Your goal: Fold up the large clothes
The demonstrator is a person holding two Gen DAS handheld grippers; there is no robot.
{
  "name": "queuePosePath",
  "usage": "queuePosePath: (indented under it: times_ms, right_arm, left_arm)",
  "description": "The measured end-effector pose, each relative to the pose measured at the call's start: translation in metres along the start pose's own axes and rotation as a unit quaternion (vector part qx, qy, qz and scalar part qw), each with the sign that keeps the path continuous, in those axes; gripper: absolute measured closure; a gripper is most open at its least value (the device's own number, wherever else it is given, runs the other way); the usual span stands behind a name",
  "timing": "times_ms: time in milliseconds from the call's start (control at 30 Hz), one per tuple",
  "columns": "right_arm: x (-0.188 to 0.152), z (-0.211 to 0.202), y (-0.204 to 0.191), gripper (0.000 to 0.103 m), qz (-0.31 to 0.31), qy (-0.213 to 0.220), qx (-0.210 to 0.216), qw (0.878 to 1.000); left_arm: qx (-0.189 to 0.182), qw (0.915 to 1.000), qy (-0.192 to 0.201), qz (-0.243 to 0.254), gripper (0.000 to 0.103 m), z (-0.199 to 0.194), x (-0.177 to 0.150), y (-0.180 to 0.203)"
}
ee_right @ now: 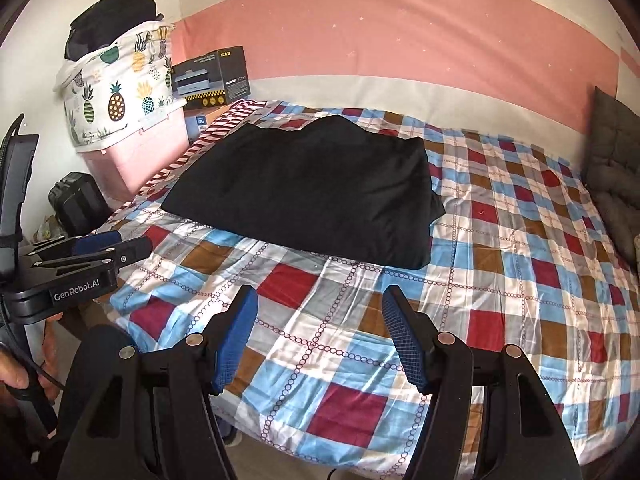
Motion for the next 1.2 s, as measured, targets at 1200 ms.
queuePosePath:
  times_ms: [1200]
  right_arm:
    - [-0.0055, 0.0053, -0.0084, 0.038, -0.011, -0.01, -0.004, 1.0]
  left_arm:
    - [-0.014, 0.9999, -0.01, -0.004, 0.048, 0.0047, -0.0104, -0.0033]
Point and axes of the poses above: each gripper's, at about its wrist camera, not at the fingertips, and z roughly the way its jaws point, y to its right, x to its top, the point moved 9 cm from there along z, roughly the way its jaws point, and after that the axes turned 5 degrees about z, right-handed, at the moved point
